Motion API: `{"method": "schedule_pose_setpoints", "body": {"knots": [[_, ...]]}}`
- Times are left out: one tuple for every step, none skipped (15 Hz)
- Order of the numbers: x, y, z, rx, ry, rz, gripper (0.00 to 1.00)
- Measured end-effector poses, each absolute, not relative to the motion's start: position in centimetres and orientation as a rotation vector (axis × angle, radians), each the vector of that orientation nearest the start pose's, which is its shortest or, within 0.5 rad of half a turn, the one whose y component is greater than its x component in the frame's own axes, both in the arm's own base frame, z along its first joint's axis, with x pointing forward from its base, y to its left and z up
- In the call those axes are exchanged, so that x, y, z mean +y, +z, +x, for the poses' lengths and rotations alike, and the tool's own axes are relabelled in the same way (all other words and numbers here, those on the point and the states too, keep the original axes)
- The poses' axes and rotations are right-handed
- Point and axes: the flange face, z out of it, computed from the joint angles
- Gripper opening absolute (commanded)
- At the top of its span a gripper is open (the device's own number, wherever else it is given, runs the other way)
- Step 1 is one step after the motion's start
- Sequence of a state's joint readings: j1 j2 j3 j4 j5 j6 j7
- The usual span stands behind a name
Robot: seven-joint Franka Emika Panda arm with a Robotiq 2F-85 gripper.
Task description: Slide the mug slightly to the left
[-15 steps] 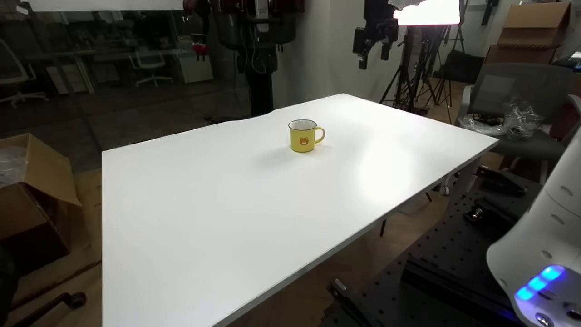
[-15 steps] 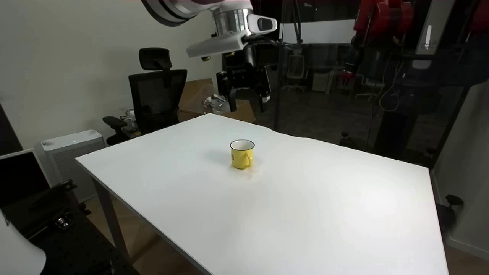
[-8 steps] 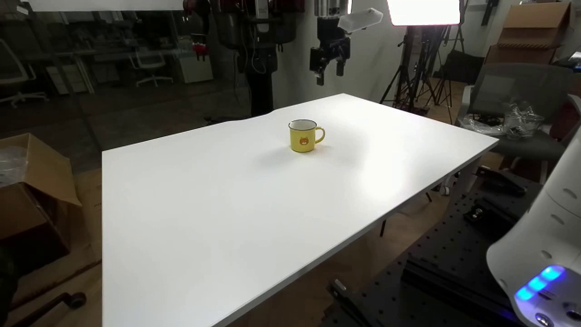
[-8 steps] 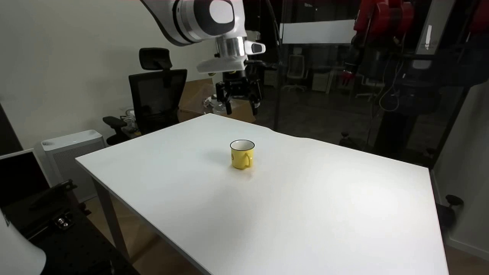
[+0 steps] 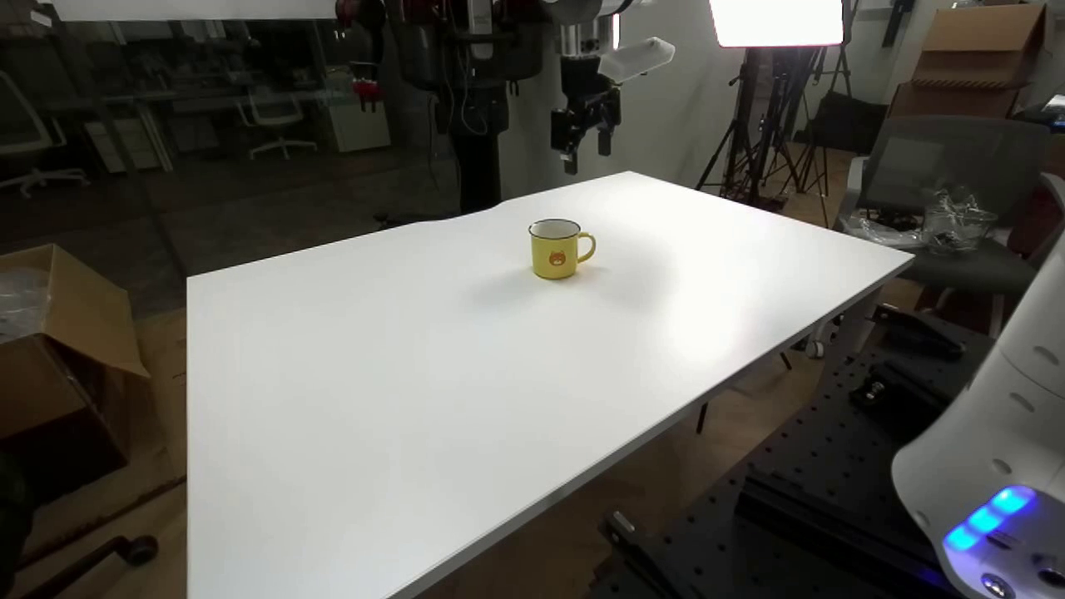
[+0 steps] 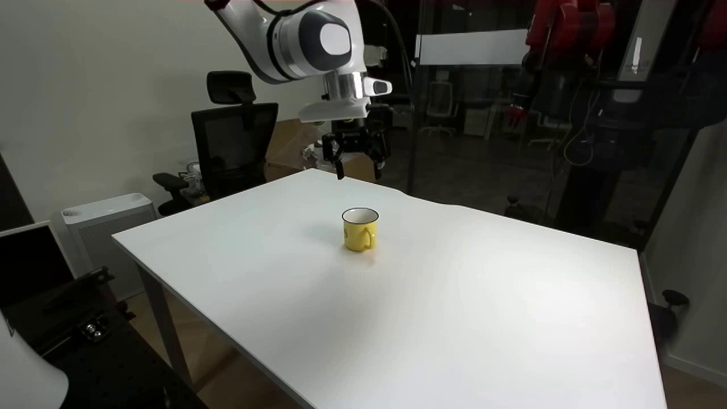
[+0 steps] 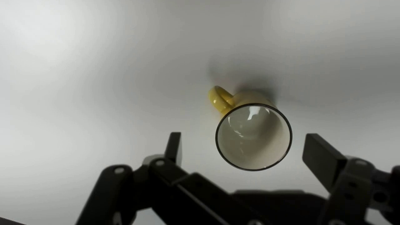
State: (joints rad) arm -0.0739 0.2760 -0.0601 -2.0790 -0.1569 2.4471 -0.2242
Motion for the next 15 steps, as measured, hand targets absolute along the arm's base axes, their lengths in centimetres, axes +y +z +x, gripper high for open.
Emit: {"method": "schedule_pose_setpoints", "body": {"knots": [[-6.9,29.7,59.4,-0.388,-0.102,-3.259,1.0],[-5.8,28.9,60.1,-0.434,-0.091,-3.257,1.0],[-4.8,28.1,60.9,-0.475,-0.081,-3.252,1.0],[-3.8,27.1,61.6,-0.516,-0.066,-3.247,1.0],[-3.0,26.2,62.2,-0.552,-0.051,-3.24,1.0],[-2.2,25.3,62.6,-0.583,-0.034,-3.231,1.0],[-1.5,24.2,63.0,-0.618,-0.012,-3.221,1.0],[-0.9,23.2,63.3,-0.651,0.013,-3.209,1.0],[-0.3,22.3,63.4,-0.685,0.037,-3.197,1.0],[0.4,21.4,63.6,-0.716,0.06,-3.185,1.0],[1.0,20.6,63.8,-0.747,0.082,-3.172,1.0],[1.4,19.9,63.9,-0.77,0.099,-3.162,1.0],[1.8,19.3,64.1,-0.792,0.115,-3.153,1.0],[1.9,18.9,64.3,-0.81,0.127,-3.145,1.0],[2.0,18.7,64.5,-0.827,0.135,-3.139,1.0]]}}
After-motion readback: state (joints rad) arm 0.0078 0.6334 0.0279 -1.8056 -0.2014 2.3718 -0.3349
